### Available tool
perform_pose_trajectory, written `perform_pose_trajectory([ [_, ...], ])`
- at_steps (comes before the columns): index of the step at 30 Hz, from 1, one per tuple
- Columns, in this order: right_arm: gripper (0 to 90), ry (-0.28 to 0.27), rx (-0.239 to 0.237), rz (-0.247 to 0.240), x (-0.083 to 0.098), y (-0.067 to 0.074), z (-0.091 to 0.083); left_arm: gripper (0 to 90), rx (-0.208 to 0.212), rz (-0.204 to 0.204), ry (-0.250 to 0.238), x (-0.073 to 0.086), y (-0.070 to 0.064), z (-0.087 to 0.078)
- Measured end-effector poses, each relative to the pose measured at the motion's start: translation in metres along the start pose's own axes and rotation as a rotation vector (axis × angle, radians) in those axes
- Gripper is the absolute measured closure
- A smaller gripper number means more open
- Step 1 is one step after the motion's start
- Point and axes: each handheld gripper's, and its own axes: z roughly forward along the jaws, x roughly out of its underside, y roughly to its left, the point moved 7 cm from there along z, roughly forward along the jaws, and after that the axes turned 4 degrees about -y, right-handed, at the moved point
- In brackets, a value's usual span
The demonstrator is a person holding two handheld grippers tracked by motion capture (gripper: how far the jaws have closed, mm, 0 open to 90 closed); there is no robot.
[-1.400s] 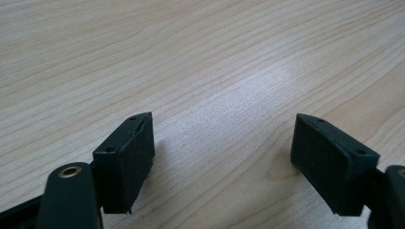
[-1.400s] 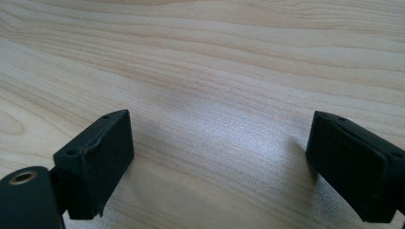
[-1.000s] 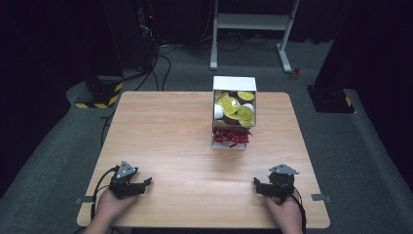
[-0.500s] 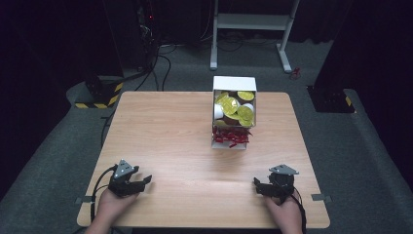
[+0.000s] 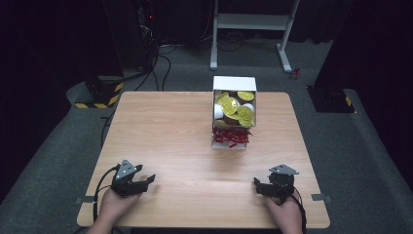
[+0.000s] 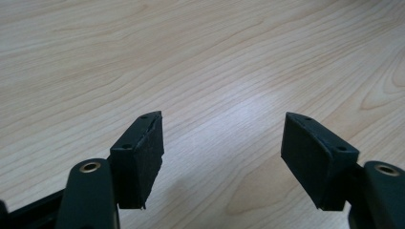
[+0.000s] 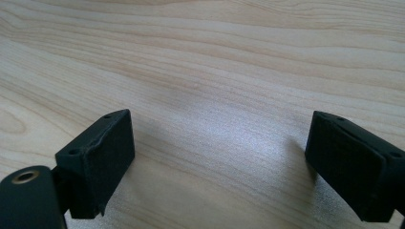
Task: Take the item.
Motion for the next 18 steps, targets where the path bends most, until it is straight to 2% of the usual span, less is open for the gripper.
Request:
perform_pose_trajectory([
  [7,9.6,0.0,0.0,0.0,0.0,0.0,0.0,30.7,0.025,0.02,-0.017,-0.007,-0.009,-0.002],
  [18,9.6,0.0,0.0,0.0,0.0,0.0,0.0,30.8,0.05,0.018,-0.038,-0.018,-0.019,-0.001],
])
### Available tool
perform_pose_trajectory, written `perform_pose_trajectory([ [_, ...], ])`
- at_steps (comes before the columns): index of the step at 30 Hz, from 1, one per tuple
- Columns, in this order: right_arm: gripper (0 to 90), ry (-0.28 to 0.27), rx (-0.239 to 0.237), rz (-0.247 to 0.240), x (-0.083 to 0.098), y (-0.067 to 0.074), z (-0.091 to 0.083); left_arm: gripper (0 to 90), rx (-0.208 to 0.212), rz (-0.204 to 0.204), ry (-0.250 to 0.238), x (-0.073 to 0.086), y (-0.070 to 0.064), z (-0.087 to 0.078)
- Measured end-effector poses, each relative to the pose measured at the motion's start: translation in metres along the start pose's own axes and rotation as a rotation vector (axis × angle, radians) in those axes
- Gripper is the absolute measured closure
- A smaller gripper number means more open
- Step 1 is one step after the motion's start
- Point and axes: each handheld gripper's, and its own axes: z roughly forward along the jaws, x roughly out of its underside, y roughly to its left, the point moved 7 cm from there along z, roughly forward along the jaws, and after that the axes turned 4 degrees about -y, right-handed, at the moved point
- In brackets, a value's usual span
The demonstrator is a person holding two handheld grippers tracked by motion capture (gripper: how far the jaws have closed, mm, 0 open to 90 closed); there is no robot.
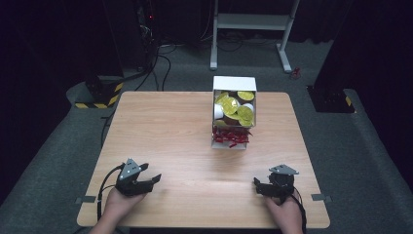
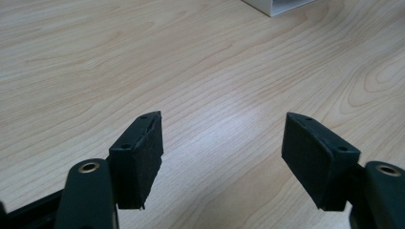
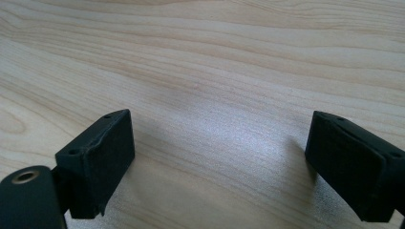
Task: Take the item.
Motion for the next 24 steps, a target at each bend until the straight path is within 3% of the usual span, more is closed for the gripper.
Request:
perform_pose_trajectory([
  [4,9.6,0.0,0.001,-0.001,0.0,0.0,0.0,30.8,-0.001,0.017,-0.009,-0.004,-0.003,-0.002],
  [16,9.8,0.002,0.0,0.004,0.0,0.0,0.0,30.5,0.01,-0.001,-0.034,-0.018,-0.011,-0.003],
  [24,10.1,-0.001,0.001,0.003,0.0,0.0,0.0,30.5,0.005,0.048,-0.015,-0.027,-0.013,-0.003],
])
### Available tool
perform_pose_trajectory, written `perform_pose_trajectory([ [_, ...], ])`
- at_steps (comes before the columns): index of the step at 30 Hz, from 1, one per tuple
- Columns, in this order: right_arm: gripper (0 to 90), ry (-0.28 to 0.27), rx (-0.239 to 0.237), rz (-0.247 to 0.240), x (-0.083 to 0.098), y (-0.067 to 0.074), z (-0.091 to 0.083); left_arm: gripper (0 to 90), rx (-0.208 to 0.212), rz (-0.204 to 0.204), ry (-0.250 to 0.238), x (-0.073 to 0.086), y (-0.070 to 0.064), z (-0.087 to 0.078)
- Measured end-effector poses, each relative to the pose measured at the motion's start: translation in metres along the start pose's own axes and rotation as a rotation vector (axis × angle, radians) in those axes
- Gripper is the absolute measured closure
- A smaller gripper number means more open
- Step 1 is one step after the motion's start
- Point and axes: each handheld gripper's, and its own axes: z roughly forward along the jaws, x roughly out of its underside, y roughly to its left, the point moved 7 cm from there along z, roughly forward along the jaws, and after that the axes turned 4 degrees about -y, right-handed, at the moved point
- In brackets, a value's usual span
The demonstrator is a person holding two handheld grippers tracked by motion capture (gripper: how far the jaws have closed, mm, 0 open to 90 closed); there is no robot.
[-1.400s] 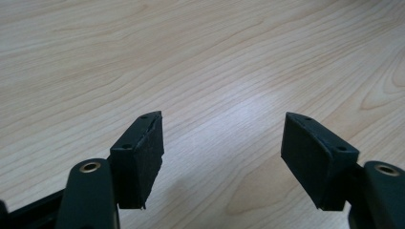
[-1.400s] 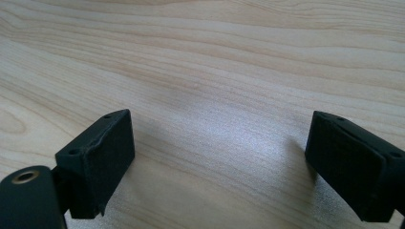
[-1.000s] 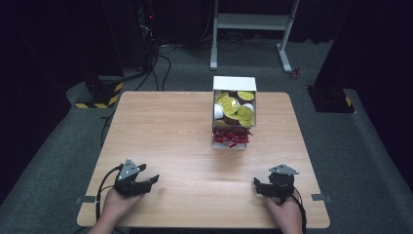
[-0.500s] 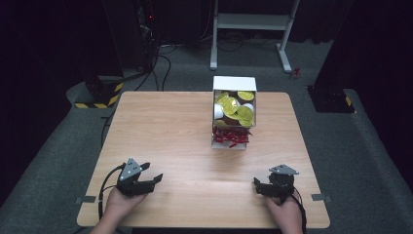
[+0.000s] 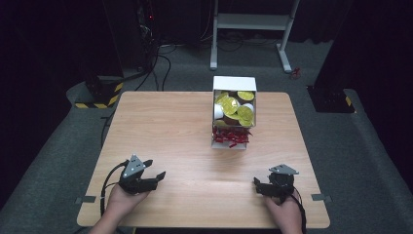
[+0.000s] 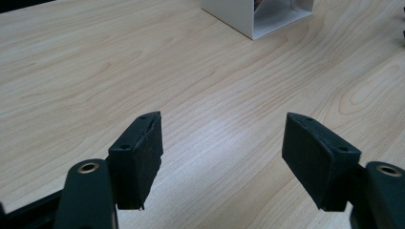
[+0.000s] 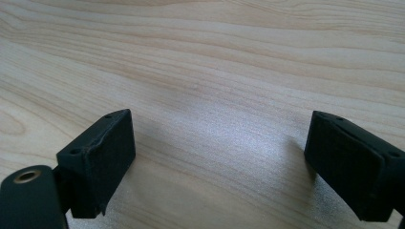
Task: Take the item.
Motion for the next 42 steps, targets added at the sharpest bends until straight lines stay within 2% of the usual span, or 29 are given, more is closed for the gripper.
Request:
perform_pose_trajectory([
  [1,10.1,0.0,0.0,0.0,0.0,0.0,0.0,30.5,0.011,-0.02,-0.007,-0.004,-0.002,0.0],
  [3,10.1,0.0,0.0,0.0,0.0,0.0,0.0,30.5,0.021,-0.028,-0.013,-0.007,-0.004,0.0],
  [6,10.4,0.001,-0.004,-0.003,0.001,0.0,-0.001,30.5,0.009,-0.009,-0.027,-0.015,-0.008,0.002],
  [8,10.4,0.001,-0.005,0.0,0.001,0.001,-0.001,30.5,0.018,-0.03,-0.036,-0.019,-0.011,0.004],
  [11,10.4,-0.001,-0.009,-0.005,0.0,0.001,-0.001,29.7,0.005,-0.034,-0.059,-0.026,-0.015,0.01],
  [16,10.4,0.002,-0.012,-0.005,0.0,0.001,0.0,29.5,-0.004,-0.049,-0.07,-0.034,-0.019,0.017],
  [20,11.3,0.001,-0.009,-0.003,-0.001,0.001,0.0,29.7,-0.011,-0.058,-0.083,-0.045,-0.028,0.023],
  [23,11.3,0.001,-0.015,-0.005,-0.002,0.001,0.002,30.0,-0.007,-0.054,-0.088,-0.053,-0.037,0.026],
  [25,11.3,0.006,-0.019,-0.012,-0.003,0.001,0.002,30.4,-0.006,-0.034,-0.083,-0.059,-0.042,0.03],
  [28,11.3,0.005,-0.019,-0.01,-0.003,0.001,0.003,30.5,-0.013,-0.028,-0.078,-0.063,-0.043,0.034],
  [32,11.3,0.002,-0.02,-0.013,-0.003,0.001,0.003,31.0,-0.003,-0.053,-0.09,-0.073,-0.046,0.038],
  [35,11.3,0.001,-0.021,-0.014,-0.003,0.001,0.003,31.1,-0.003,-0.032,-0.098,-0.082,-0.051,0.041],
  [42,11.4,0.001,-0.024,-0.012,-0.002,0.002,0.002,31.4,0.015,-0.05,-0.106,-0.085,-0.052,0.051],
])
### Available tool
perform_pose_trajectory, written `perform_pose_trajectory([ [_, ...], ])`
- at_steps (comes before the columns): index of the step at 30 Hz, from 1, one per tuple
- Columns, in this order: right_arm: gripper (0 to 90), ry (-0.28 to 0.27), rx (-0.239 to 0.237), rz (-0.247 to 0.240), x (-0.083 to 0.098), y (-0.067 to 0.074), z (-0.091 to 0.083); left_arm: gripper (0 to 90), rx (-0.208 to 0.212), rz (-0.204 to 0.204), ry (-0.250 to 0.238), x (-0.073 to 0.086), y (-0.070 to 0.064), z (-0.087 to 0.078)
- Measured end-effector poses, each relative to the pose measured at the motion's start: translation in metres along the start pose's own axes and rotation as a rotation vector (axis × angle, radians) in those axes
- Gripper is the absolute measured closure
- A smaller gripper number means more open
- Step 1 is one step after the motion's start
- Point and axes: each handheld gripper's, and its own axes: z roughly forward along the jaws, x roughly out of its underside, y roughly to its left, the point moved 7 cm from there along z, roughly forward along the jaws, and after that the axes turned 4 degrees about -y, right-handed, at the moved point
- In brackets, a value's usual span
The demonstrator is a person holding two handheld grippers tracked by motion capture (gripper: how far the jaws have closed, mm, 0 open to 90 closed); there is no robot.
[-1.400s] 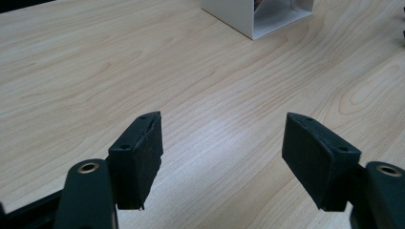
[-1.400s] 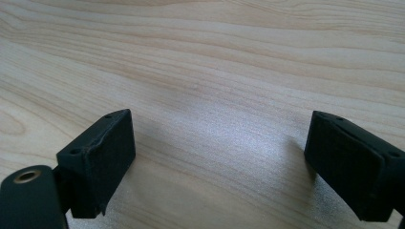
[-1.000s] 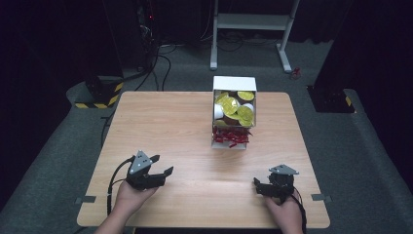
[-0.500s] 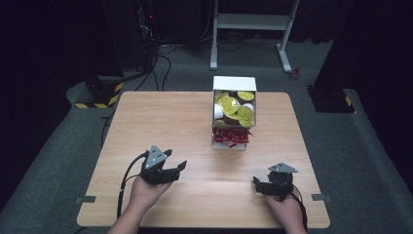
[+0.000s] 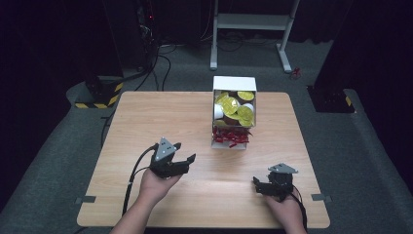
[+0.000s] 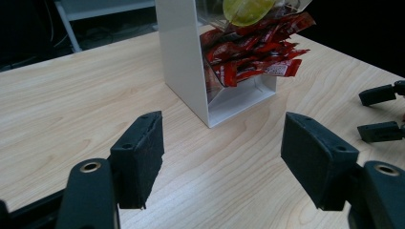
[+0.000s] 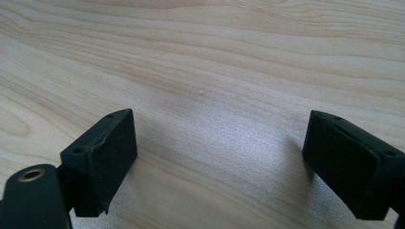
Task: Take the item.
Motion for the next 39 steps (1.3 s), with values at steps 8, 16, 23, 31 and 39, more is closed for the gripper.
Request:
perform_pose_trajectory([
  [8,11.4,0.0,0.001,0.001,0.0,0.0,0.0,31.5,0.012,-0.005,0.001,0.002,0.0,0.014],
  [16,12.4,-0.003,0.002,-0.003,0.001,0.0,-0.001,32.2,0.02,0.009,-0.004,-0.007,-0.002,0.023],
  [23,13.0,-0.005,0.0,-0.002,0.002,0.001,-0.002,32.8,0.038,0.003,0.012,-0.012,-0.005,0.036],
  [31,13.0,0.005,-0.005,-0.005,0.002,0.001,-0.003,33.3,0.048,0.003,0.008,-0.017,-0.006,0.046],
  [39,13.1,0.003,-0.009,-0.014,0.004,-0.001,-0.005,33.6,0.052,-0.002,0.016,-0.017,-0.007,0.054],
])
